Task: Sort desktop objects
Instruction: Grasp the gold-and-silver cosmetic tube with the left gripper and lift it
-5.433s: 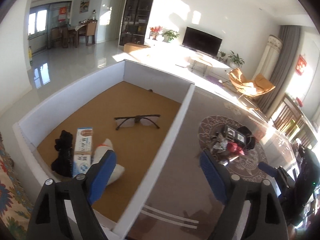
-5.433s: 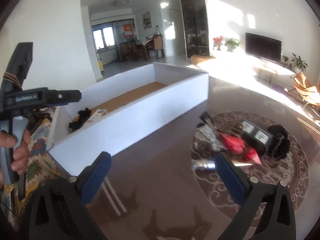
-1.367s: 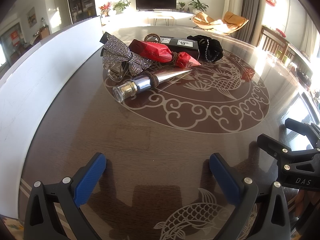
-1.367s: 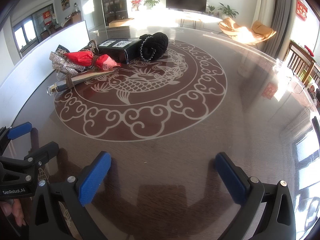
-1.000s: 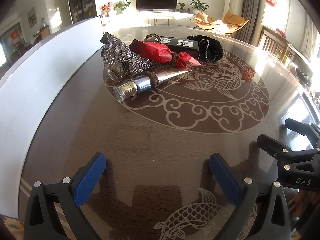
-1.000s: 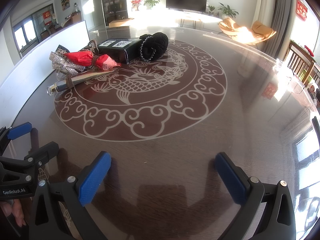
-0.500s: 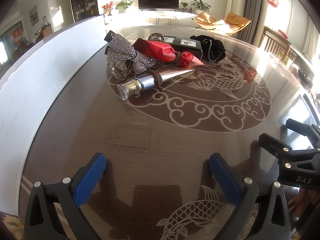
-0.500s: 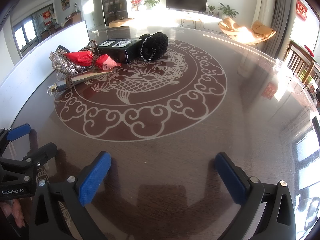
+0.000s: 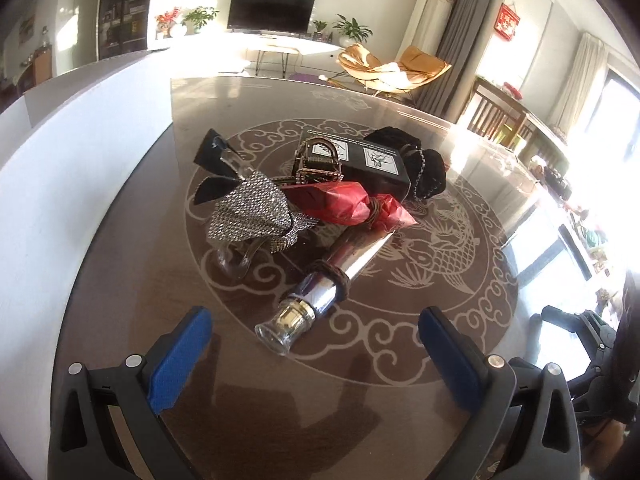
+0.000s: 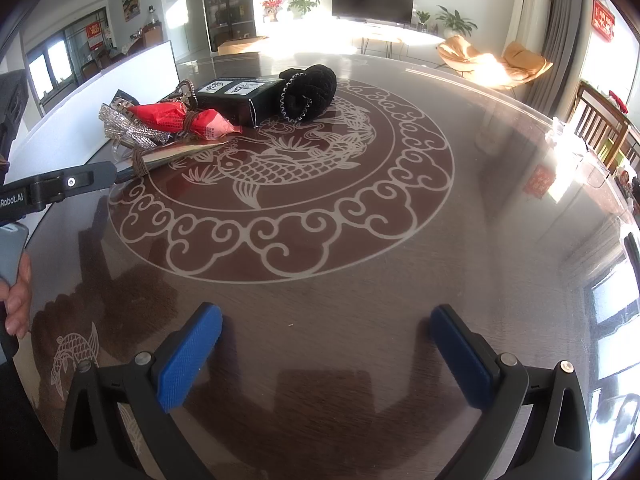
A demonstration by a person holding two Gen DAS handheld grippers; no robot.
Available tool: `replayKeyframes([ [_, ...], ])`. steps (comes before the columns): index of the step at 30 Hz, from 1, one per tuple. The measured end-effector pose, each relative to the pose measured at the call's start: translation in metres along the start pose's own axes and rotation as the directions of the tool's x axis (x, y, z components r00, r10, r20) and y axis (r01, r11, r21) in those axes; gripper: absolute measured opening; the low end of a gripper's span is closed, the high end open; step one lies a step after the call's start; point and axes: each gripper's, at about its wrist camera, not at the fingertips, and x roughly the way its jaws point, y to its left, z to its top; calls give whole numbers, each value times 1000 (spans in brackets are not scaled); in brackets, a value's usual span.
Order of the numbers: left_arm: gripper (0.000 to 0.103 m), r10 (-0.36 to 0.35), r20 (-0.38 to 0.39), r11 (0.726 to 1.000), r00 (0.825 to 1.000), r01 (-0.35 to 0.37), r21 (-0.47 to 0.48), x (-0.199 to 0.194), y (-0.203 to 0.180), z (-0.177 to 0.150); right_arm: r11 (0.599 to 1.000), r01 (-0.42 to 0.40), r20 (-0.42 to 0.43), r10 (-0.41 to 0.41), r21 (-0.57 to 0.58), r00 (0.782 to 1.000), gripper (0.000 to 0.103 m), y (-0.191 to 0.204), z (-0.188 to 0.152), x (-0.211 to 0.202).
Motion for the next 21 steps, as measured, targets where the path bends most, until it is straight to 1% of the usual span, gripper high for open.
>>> replayKeyframes([
  [3,103,-47,-69,999,997,47,6,22,0,15,1000,0,0,0,0,1000,103,0,0,0],
  [4,103,-33,-60,999,998,35,28,24,-4,19,1000,0,0,0,0,1000,103,0,1,0],
  [5,103,-42,-78,998,996,46,44,29,-7,23,1000,0,0,0,0,1000,103,0,0,0],
  [7,103,-29,-91,996,995,36,81,34,-18,27,1000,0,0,0,0,1000,103,0,0,0],
  [8,101,-23,-92,994,995,33,101,35,-23,28,1000,0,0,0,0,1000,103,0,0,0],
  [9,80,3,-79,992,997,7,129,35,-29,27,1000,0,0,0,0,1000,103,0,0,0],
  [10,56,53,-63,986,997,-43,161,34,-35,26,1000,0,0,0,0,1000,103,0,1,0],
  [11,47,91,-50,981,995,-81,178,32,-39,24,1000,0,0,0,0,1000,103,0,0,0],
  [12,33,95,-43,982,995,-87,169,29,-39,23,1000,0,0,0,0,1000,103,0,0,0],
  [13,29,67,-43,990,997,-61,130,26,-36,21,1000,0,0,0,0,1000,103,0,0,0],
  [14,29,48,-42,996,998,-44,82,21,-31,17,1000,0,0,0,0,1000,103,0,1,0],
  [16,28,52,-30,998,998,-51,20,6,-24,-3,1000,0,0,0,0,1000,103,0,1,0],
  [19,28,97,-11,995,995,-97,-22,-17,-21,-35,1000,0,0,0,0,1000,103,0,1,0],
  [21,29,137,2,990,991,-137,-44,-28,-18,-48,1000,0,0,0,0,1000,103,0,1,0],
])
